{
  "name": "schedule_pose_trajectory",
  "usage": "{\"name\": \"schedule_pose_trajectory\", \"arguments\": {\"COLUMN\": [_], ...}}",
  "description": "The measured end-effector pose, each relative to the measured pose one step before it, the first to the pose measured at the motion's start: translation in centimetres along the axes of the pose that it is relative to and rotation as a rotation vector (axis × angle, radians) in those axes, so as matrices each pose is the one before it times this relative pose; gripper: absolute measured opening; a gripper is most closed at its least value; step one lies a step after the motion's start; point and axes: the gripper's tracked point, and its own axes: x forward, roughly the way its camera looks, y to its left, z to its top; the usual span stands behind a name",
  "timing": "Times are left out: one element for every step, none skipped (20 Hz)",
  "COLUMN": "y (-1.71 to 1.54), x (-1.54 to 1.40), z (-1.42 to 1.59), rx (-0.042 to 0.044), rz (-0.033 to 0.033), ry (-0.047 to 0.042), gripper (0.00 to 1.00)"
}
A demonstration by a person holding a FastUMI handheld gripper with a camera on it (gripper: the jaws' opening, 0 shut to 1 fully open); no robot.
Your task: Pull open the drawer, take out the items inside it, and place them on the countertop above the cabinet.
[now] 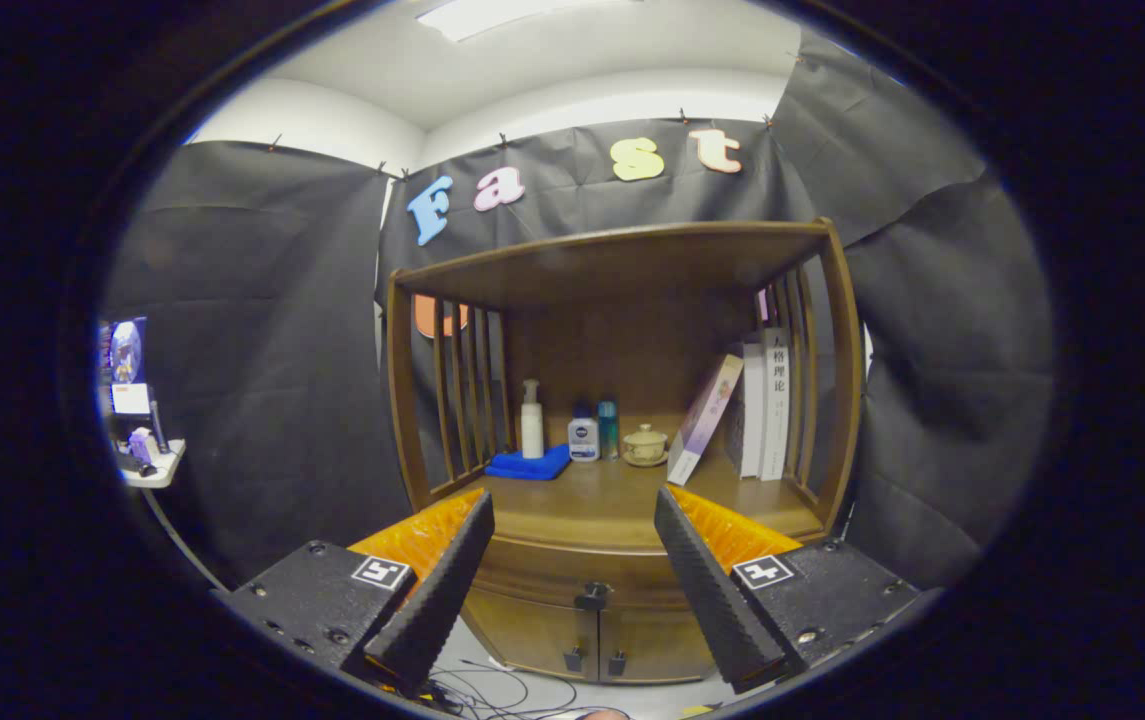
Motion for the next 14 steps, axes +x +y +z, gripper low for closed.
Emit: {"name": "schedule_pose_trajectory", "arguments": {"y": [-0.210, -0.217, -0.069, 0.067, 0.171, 0.150, 0.290, -0.072, -0.330, -0.188, -0.165, -0.094, -0.199, -0.271], "x": [0.862, 1.058, 1.038, 1.230, 1.266, 1.138, 1.275, 1.208, 1.284, 1.167, 1.318, 1.204, 0.635, 0.639], "z": [-1.096, -1.076, -1.487, -1.502, -1.516, -1.597, -1.709, -1.344, -1.322, -0.876, -0.755, -0.737, -0.757, -0.557], "rx": [-0.00969, -0.01150, -0.01067, -0.00989, -0.00602, -0.00009, 0.00457, 0.00807, 0.00932, 0.00744, 0.00492, 0.00081, 0.00101, 0.00006], "rz": [-0.00844, -0.00822, -0.00783, -0.00543, -0.00413, -0.00132, -0.00024, -0.00395, -0.00705, -0.00714, -0.00728, -0.00980, -0.00801, -0.00785], "ry": [0.00269, 0.00810, 0.00786, 0.01933, 0.02400, 0.02585, 0.02394, 0.02271, 0.01950, 0.02471, 0.01702, 0.01747, 0.01215, 0.01332], "gripper": [1.00, 1.00, 1.00, 1.00, 1.00, 1.00, 0.99, 0.98, 0.96, 0.95, 0.93, 0.92, 0.89, 0.86]}}
